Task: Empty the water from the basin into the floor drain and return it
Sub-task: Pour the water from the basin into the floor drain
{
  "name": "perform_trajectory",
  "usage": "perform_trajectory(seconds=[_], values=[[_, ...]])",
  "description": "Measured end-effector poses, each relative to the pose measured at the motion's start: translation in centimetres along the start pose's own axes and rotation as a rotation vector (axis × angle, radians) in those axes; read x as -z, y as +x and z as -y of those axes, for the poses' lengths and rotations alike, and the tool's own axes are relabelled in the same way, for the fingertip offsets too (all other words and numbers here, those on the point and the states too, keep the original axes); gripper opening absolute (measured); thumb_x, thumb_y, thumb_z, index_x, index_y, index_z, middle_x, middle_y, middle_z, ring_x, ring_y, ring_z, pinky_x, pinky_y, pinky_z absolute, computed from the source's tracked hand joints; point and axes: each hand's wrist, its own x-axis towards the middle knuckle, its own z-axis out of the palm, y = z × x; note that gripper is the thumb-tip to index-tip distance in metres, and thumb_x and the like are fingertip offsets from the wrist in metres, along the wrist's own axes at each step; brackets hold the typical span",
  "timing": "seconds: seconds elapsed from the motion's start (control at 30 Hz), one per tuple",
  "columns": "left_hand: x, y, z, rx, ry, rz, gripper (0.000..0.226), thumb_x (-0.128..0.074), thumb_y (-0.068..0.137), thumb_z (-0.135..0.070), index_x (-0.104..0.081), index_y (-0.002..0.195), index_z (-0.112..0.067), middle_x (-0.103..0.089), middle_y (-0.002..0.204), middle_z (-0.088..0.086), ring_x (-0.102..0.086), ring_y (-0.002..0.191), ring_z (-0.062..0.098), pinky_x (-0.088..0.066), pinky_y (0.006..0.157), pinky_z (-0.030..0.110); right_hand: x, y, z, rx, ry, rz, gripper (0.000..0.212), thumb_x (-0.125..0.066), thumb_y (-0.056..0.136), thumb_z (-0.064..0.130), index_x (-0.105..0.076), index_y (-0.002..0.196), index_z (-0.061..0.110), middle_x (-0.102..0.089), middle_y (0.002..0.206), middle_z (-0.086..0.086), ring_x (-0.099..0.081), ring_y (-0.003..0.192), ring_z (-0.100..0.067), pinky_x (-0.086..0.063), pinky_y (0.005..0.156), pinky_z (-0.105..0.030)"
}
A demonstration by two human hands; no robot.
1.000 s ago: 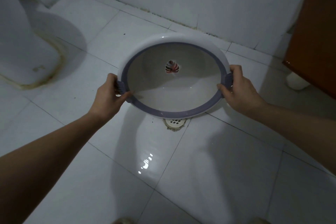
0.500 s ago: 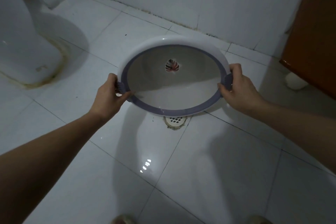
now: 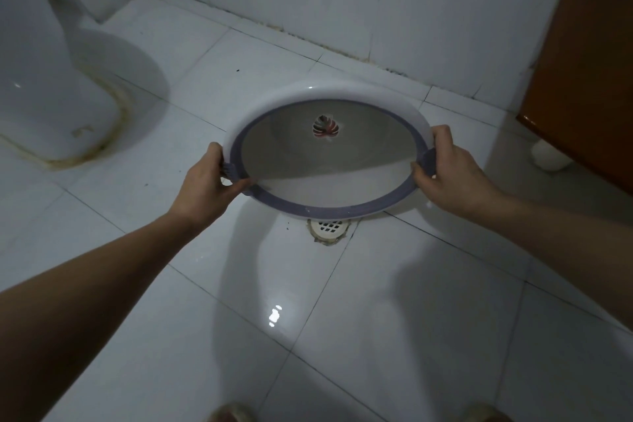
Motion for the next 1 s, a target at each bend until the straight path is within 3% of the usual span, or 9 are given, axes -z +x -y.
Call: perform_trajectory(seconds=[0.23,0.4,0.67,0.83,1.0], values=[[0.2,-0.2,0.2,-0.02,0.023,0.013,0.049,-0.079,0.084,-0.03,-0.047,0.118,-0.013,-0.062,0.119,0.008,-0.06,0.096,0.025,-0.05,0.073,0.029,0.5,-0.3,0.5,0.019,-0.03,0.014,0.032,-0.058,0.095,0.013,-0.031,0.11,0.018,-0.058,0.095,-0.01,-0.062,0.077,-0.029,-0.054,0.062,-0.038],[0.6,-0.4,0.3,-0.046,0.048,0.023,0.058,-0.08,0.083,-0.032,-0.049,0.127,-0.011,-0.062,0.121,0.01,-0.061,0.101,0.03,-0.054,0.078,0.035,0.7,-0.4,0.7,0.034,-0.084,-0.011,0.034,-0.059,0.094,0.015,-0.034,0.118,0.012,-0.058,0.093,-0.011,-0.061,0.075,-0.032,-0.05,0.059,-0.038],[1.5,-1.1,0.4,-0.073,0.041,0.038,0.065,-0.081,0.08,-0.036,-0.054,0.136,-0.018,-0.067,0.125,0.006,-0.065,0.103,0.027,-0.057,0.084,0.037,1.2,-0.7,1.1,0.092,-0.152,-0.025,0.038,-0.06,0.093,0.018,-0.034,0.119,0.01,-0.064,0.093,-0.018,-0.064,0.073,-0.038,-0.056,0.061,-0.048],[1.6,-1.2,-0.1,-0.1,0.061,0.027,0.059,-0.085,0.077,-0.033,-0.063,0.129,-0.017,-0.072,0.117,0.006,-0.068,0.098,0.027,-0.053,0.081,0.032,1.4,-0.8,1.5,0.092,-0.169,-0.027,0.037,-0.059,0.094,0.019,-0.034,0.12,0.011,-0.063,0.093,-0.017,-0.063,0.072,-0.036,-0.054,0.059,-0.042],[1.8,-0.9,0.2,-0.095,0.054,0.01,0.051,-0.085,0.075,-0.036,-0.064,0.121,-0.029,-0.072,0.115,0.003,-0.069,0.097,0.026,-0.054,0.081,0.033,1.6,-0.7,1.6,0.106,-0.159,-0.027,0.037,-0.059,0.094,0.02,-0.033,0.119,0.013,-0.063,0.093,-0.016,-0.064,0.072,-0.036,-0.057,0.061,-0.05]])
